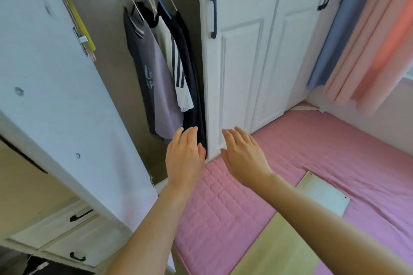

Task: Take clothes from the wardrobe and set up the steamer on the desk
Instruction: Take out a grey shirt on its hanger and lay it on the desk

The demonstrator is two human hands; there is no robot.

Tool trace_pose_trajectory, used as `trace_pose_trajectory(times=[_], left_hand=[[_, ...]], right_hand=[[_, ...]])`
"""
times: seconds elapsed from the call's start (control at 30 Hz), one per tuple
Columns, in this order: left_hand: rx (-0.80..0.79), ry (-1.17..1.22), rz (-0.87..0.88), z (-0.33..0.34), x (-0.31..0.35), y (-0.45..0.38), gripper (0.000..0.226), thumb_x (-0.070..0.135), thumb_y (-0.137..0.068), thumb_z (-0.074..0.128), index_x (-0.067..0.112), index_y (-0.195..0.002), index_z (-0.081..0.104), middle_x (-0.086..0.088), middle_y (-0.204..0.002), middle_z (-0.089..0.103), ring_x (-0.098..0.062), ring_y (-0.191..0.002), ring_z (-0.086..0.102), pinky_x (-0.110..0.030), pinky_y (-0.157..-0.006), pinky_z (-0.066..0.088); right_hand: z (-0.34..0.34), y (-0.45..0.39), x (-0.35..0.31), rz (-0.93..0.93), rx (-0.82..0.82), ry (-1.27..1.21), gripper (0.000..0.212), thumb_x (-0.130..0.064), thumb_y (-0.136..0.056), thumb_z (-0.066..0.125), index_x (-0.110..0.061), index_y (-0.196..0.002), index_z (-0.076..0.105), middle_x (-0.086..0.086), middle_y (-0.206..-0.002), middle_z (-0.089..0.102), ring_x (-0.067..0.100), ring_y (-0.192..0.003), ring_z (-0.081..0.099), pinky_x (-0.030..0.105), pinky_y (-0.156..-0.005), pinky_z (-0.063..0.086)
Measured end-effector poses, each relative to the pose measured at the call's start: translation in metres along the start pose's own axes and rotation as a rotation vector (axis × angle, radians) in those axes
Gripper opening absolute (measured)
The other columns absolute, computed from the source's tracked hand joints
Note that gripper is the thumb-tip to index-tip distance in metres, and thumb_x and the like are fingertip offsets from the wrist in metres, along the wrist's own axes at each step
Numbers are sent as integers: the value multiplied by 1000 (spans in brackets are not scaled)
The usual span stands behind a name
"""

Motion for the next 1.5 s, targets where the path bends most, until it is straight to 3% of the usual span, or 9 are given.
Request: trace_pose_trajectory(times=[0.4,0.53,0.63,0.73,0.97,1.07,1.17,1.23,1.5], left_hand=[[319,-16,-82,-47,-3,-194,33,19,-89,61,9,-120,60,-8,-113,66,-24,-108,59,-33,-84,50],[377,-39,-119,-62,-22,-254,35,17,-89,59,10,-124,58,-7,-119,64,-24,-117,54,-36,-87,48],[348,-4,-214,-61,-37,-289,40,22,-92,55,13,-131,51,-3,-131,58,-23,-126,46,-37,-93,46],[323,31,-267,-59,-52,-317,44,24,-93,55,14,-135,47,-4,-135,53,-24,-127,44,-40,-94,47],[199,-105,-312,-42,-84,-355,49,28,-92,57,13,-136,40,-6,-135,48,-28,-121,46,-42,-91,47],[170,-59,-384,-39,-105,-370,42,24,-91,57,11,-128,43,-9,-129,51,-30,-116,49,-42,-85,49],[117,-2,-465,-39,-129,-385,41,22,-89,58,9,-125,43,-14,-122,54,-33,-113,51,-46,-85,50],[87,3,-479,-39,-143,-398,43,21,-89,59,8,-127,43,-15,-121,56,-34,-111,53,-48,-86,51],[215,462,-561,-47,-163,-450,29,7,-90,53,10,-118,59,-13,-114,63,-28,-102,58,-31,-79,46]], right_hand=[[-46,-190,9,-151,199,27,36,-25,-93,53,-5,-123,53,8,-114,62,29,-112,57,38,-97,48],[-60,-249,8,-172,295,16,35,-20,-85,66,-3,-115,60,9,-103,66,29,-102,62,38,-88,53],[-61,-288,1,-196,314,14,35,-19,-81,71,-4,-112,62,8,-100,66,28,-100,64,37,-85,54],[-56,-323,-8,-238,283,-15,30,-22,-91,56,-8,-118,55,6,-106,64,24,-104,58,33,-88,50],[-34,-396,-27,-312,141,-107,39,-19,-97,48,-9,-134,43,8,-131,51,21,-118,50,28,-92,50],[-31,-418,-32,-253,106,-256,39,-15,-98,48,-5,-135,40,11,-121,56,20,-103,60,26,-82,53],[-22,-440,-36,-158,74,-404,33,-19,-99,47,-2,-127,44,13,-99,64,19,-78,64,21,-59,47],[-12,-455,-40,-102,40,-474,31,-20,-98,47,-1,-123,45,14,-93,65,21,-73,64,25,-59,50],[25,-495,-60,85,-33,-728,32,-13,-98,41,-1,-127,46,20,-123,53,34,-112,52,28,-80,36]])
Point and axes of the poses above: each hand's wrist, its own y-axis away from the middle knuckle, its own z-axis out of the palm, x = y × z, the point moved 5 cm from there along -y, towards the middle knuckle
